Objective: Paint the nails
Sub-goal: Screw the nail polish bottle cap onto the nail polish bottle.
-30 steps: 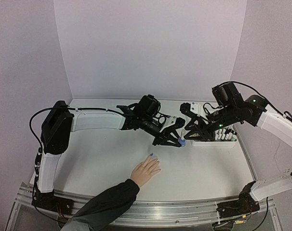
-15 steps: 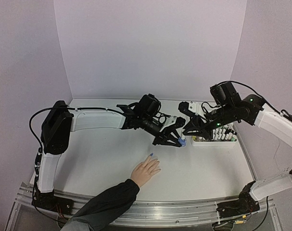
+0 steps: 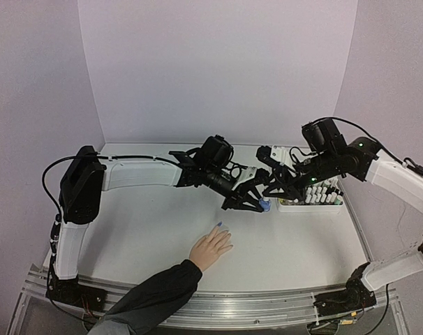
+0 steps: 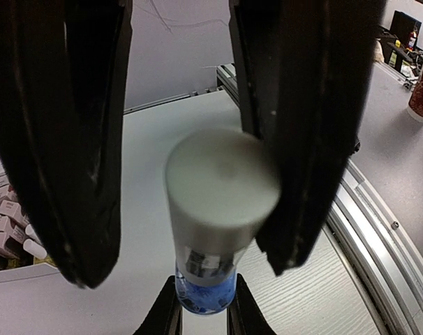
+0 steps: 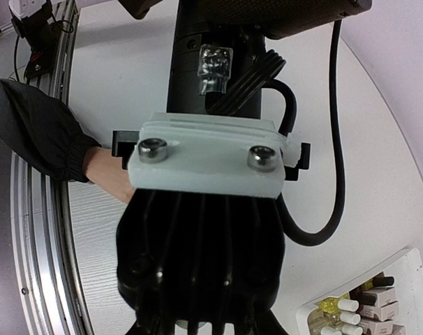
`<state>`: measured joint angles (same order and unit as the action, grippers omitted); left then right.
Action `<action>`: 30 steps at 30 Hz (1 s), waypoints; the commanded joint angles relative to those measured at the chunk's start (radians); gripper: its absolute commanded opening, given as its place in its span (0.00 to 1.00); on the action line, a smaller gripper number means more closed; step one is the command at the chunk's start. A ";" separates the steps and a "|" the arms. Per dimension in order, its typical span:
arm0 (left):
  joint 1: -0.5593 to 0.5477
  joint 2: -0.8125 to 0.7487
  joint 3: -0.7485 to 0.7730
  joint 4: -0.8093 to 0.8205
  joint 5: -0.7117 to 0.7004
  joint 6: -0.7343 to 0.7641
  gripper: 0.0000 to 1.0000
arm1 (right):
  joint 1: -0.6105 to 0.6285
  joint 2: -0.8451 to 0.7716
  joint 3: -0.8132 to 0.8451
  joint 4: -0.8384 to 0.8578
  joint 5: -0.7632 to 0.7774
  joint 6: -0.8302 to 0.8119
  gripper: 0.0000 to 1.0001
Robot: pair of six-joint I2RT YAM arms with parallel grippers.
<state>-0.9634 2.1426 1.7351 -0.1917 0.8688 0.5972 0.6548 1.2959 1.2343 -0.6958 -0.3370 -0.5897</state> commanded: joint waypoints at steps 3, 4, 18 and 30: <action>-0.005 -0.041 0.048 0.022 0.011 -0.008 0.00 | 0.000 0.011 0.012 0.032 -0.008 0.018 0.18; -0.005 -0.041 0.047 0.021 0.010 -0.008 0.00 | 0.001 0.008 0.010 0.033 -0.002 0.018 0.12; -0.005 -0.068 -0.015 0.305 -0.299 -0.313 0.00 | 0.039 -0.051 -0.190 0.389 0.377 0.323 0.00; -0.020 -0.038 0.020 0.382 -0.547 -0.300 0.00 | 0.154 0.150 -0.121 0.475 0.880 0.686 0.00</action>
<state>-0.9624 2.1432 1.6951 0.0257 0.3837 0.3049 0.7831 1.3574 1.0752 -0.2123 0.3382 -0.0817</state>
